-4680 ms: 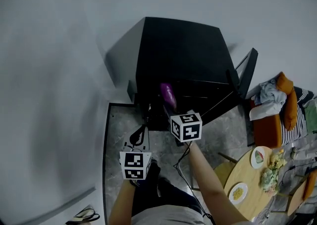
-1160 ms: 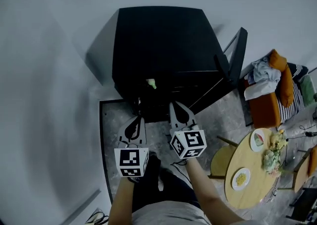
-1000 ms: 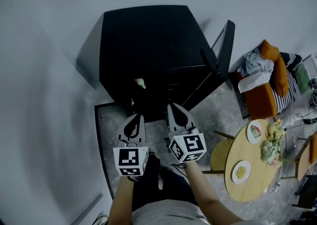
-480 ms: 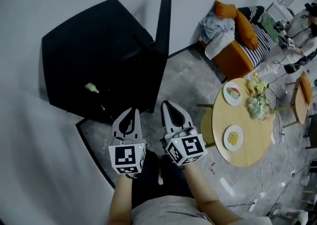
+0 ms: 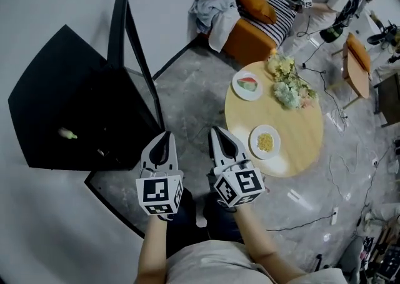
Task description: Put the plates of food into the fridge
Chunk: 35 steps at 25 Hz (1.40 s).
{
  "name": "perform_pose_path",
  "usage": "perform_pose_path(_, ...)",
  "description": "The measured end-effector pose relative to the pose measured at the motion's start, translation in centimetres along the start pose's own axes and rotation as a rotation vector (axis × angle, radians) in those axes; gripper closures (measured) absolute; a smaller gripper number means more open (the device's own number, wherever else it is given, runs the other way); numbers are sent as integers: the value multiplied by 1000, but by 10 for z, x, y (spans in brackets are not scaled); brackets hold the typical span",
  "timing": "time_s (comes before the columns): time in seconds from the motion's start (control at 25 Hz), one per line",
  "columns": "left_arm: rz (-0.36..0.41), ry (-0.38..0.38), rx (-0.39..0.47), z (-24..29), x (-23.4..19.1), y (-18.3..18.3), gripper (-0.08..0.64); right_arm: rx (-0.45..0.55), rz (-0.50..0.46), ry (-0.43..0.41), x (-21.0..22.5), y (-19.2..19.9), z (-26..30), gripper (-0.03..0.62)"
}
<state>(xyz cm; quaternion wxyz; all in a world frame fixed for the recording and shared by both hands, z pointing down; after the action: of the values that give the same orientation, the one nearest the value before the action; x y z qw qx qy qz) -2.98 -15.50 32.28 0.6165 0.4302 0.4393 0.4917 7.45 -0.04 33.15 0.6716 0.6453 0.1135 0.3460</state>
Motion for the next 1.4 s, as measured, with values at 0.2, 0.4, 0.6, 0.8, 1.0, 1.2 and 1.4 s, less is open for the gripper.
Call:
perform_pose_path(0.2,-3,56,-50,24,56,10,552,-5,43,72,62,-6,-38,581)
perform_pose_path(0.4,-14,88,-98,44,109,22,552,-28,79,140,124,-6,-76,581)
perform_pose_path(0.6,-28,127,-128,63,152,29,552,-32,109,204,177,-7,-106,581)
perform_pose_path(0.8,5,173,-190,84,191,45,552,-54,147,287,220,5,-138,581)
perform_pose_path(1.0,5,235,-279,107,216,68,552,-106,236,367,252,29,-163,581)
perform_pose_path(1.2,-46,338,-421,130,227,99,552,-207,335,402,272,58,-169,581)
perform_pose_path(1.4,-86,354,-521,151,227,123,551,-323,453,449,290,86,-164,581)
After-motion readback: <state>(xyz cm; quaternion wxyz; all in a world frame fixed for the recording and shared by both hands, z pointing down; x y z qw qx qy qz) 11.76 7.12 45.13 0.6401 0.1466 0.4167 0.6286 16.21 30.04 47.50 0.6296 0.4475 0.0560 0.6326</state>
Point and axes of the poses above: the fingertips, and each gripper's own axes: z forward along the fingers, x to its right, y out of its underside, the point moved 9 cm from there along -z, backward along the fingers, and after that the axes turned 6 degrees about y, right-handed, at the moved point
